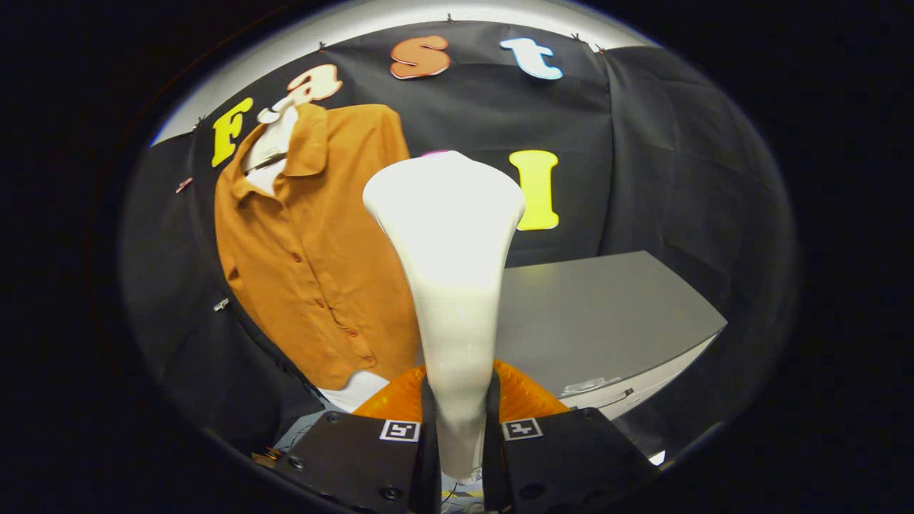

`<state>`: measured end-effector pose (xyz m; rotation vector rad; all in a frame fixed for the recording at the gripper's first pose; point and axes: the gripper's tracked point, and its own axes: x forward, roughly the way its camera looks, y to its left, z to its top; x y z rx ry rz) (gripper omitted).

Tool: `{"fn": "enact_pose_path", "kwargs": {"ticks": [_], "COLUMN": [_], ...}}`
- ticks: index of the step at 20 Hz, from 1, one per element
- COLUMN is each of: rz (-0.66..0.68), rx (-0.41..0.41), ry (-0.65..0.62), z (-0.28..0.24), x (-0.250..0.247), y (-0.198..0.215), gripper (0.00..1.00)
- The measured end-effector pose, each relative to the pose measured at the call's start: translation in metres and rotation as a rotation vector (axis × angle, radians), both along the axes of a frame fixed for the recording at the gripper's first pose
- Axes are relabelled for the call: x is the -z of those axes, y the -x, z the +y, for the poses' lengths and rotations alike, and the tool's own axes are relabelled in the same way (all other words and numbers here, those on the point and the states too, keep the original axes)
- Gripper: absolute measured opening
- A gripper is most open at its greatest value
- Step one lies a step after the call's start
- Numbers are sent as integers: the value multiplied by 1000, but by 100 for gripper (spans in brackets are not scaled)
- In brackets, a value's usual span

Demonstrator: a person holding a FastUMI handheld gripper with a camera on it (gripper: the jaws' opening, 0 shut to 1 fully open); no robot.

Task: Iron the clothes twice with a garment steamer, once on the left side and once on the right side.

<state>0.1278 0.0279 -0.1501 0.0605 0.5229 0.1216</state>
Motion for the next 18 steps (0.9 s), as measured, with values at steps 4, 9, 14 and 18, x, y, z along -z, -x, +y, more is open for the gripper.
{"fn": "enact_pose_path", "kwargs": {"ticks": [4,9,14,18], "rz": [-65,-44,-24,-58], "rx": [-32,0,54,89], "ry": [50,58,95,135], "z": [69,120,135,138], "x": [-13,3,16,9], "y": [-1,-30,-66,-94], "gripper": [27,27,27,26]}}
